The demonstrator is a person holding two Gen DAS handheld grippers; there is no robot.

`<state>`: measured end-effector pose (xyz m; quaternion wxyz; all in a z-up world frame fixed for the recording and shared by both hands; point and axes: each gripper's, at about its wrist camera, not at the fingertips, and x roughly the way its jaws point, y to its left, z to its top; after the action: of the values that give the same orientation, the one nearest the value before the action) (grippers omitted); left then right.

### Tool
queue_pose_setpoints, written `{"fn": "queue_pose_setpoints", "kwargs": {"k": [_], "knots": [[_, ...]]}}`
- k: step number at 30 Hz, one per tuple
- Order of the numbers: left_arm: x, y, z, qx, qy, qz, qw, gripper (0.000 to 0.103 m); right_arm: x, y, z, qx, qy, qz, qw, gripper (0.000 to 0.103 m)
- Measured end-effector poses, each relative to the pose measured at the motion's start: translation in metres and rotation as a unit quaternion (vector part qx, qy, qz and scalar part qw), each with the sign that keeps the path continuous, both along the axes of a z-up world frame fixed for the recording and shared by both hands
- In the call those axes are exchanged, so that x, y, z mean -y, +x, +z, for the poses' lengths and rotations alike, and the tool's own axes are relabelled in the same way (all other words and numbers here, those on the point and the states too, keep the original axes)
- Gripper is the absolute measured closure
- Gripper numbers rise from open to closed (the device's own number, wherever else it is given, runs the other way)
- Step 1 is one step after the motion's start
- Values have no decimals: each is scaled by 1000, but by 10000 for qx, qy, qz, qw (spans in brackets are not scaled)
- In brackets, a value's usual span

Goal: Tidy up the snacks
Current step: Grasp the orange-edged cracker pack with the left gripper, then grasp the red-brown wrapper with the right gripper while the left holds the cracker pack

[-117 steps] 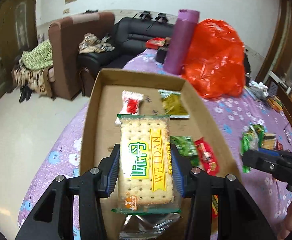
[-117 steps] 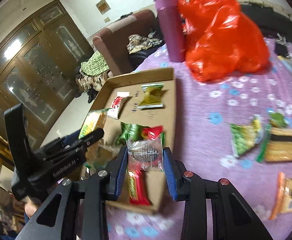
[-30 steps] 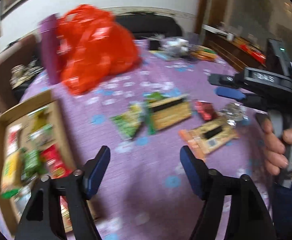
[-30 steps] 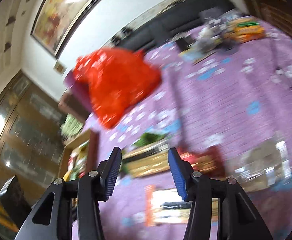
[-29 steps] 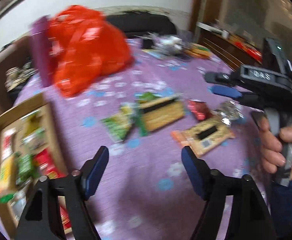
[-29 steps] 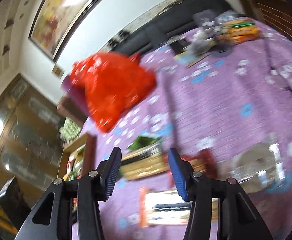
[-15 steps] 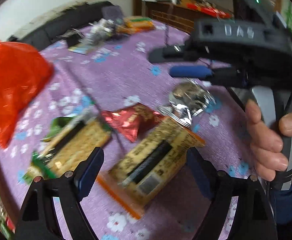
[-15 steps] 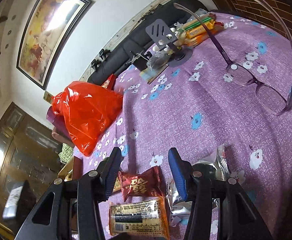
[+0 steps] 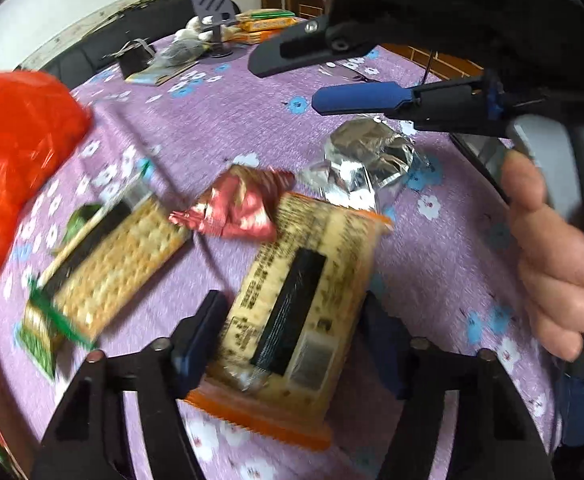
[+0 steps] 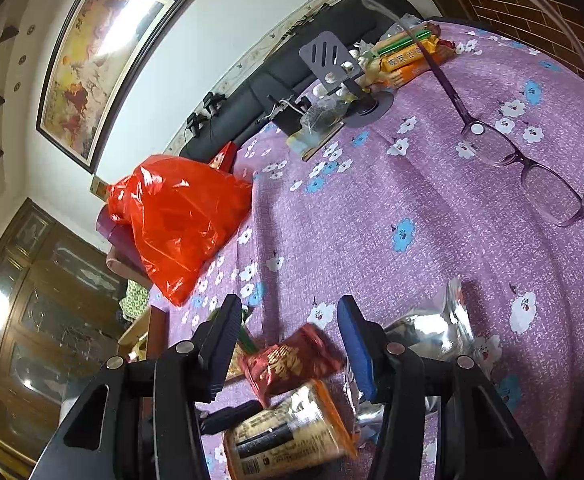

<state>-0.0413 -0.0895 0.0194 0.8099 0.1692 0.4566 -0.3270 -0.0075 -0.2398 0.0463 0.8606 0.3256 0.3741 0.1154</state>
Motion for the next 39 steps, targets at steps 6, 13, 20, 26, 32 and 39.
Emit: {"fn": "queue_pose_setpoints", "kwargs": {"k": [6, 13, 20, 26, 32, 39], "knots": [[-50, -18, 2, -89, -131, 627, 9979, 50, -21, 7, -8, -150, -384, 298, 9987, 49], [-105, -39, 2, 38, -190, 1247, 9920, 50, -40, 12, -11, -9, -831, 379, 9958, 48], [-113, -38, -2, 142, -296, 1408, 9895, 50, -59, 18, -17, -15, -934, 762, 9927, 47], [-126, -32, -1, 73, -378, 1696, 9848, 50, -67, 6, -11, 29, 414, 1961, 9797, 41], [-129, -21, -2, 86, -397, 1916, 9806, 49, -65, 9, -12, 140, -317, 1454, 9888, 39], [-132, -12, -3, 113, -489, 2084, 9768, 39, -96, 21, -16, 224, -922, 1752, 9800, 39]]}}
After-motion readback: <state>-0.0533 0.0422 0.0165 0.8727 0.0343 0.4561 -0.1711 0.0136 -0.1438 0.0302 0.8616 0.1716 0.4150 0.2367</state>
